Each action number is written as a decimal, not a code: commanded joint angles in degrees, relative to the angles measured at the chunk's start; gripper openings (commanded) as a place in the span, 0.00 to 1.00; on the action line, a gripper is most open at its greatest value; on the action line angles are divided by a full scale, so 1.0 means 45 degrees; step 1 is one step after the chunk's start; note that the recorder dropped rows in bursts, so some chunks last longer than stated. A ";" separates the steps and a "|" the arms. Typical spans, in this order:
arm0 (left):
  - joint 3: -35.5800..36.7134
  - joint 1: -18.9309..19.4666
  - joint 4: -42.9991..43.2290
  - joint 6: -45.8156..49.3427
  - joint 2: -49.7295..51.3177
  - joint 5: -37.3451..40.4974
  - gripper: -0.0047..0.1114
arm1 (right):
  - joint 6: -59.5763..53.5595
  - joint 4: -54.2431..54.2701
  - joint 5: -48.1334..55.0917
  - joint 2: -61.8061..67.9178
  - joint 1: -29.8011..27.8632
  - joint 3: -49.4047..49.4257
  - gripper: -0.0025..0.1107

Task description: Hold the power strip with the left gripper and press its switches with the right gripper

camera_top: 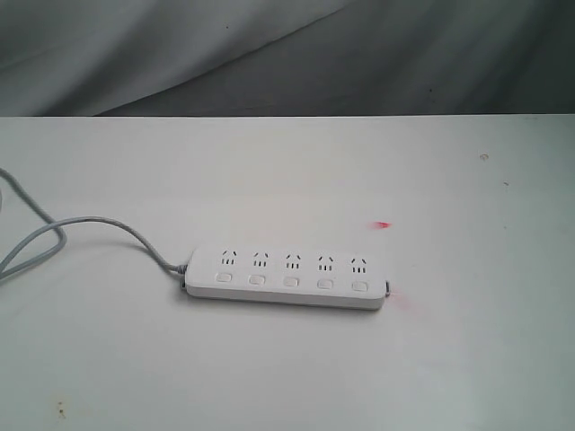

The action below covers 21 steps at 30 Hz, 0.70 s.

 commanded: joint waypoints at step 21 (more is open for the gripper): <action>0.2599 -0.0051 -0.0062 -0.0967 -0.0079 -0.1599 0.04 | 0.0064 -0.0050 -0.0002 -0.0062 -0.0104 0.0037 0.02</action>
